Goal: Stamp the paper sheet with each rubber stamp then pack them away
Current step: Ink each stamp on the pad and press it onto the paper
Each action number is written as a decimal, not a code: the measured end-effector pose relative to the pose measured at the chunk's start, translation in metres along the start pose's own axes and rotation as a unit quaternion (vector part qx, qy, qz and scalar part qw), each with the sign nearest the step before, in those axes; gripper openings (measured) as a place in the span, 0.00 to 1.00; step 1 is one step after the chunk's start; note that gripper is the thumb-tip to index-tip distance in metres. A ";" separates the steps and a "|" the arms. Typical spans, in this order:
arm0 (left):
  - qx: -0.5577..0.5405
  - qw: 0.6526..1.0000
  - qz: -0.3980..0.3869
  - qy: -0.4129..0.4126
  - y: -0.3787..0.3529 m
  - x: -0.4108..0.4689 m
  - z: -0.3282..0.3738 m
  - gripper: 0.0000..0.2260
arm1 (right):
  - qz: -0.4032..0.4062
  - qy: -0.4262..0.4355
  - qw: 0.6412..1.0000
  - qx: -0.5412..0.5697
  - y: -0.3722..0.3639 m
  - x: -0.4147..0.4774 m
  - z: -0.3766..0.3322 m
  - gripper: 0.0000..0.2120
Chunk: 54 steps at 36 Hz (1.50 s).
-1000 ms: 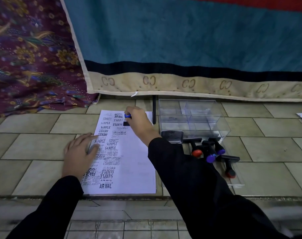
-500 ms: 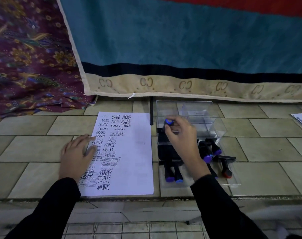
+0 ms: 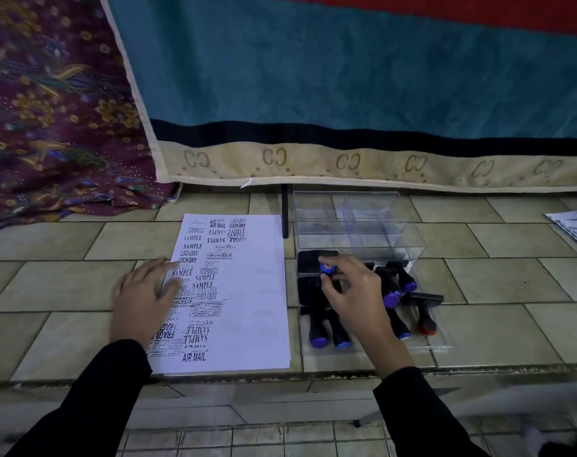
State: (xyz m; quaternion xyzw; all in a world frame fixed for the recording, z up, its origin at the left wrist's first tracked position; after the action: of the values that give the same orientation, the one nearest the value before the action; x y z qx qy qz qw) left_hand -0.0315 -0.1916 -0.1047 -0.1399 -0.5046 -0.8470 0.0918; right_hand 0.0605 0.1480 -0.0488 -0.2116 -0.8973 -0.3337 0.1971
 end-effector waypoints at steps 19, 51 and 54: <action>-0.010 1.000 0.006 -0.002 0.001 -0.002 0.003 0.18 | 0.017 0.038 0.997 -0.059 -0.005 -0.005 -0.007 0.12; -0.016 1.000 0.009 0.000 -0.002 0.000 -0.002 0.18 | -0.086 0.027 0.995 0.030 -0.115 0.084 -0.070 0.12; -0.015 1.000 0.009 0.000 -0.003 0.001 -0.004 0.17 | -0.112 0.011 0.994 0.009 -0.129 0.087 -0.065 0.12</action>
State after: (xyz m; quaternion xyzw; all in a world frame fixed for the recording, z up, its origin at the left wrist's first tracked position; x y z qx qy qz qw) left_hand -0.0341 -0.1939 -0.1090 -0.1459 -0.4904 -0.8537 0.0975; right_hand -0.0642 0.0366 -0.0270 -0.1042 -0.9159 -0.3482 0.1704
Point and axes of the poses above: each hand's wrist, its own x-axis towards the middle knuckle, its own y-axis out of the back of the hand, z = x × y, the point moved 2 cm from there along x, towards the middle knuckle, and after that the axes turned 6 degrees about z, right-handed, at the moved point
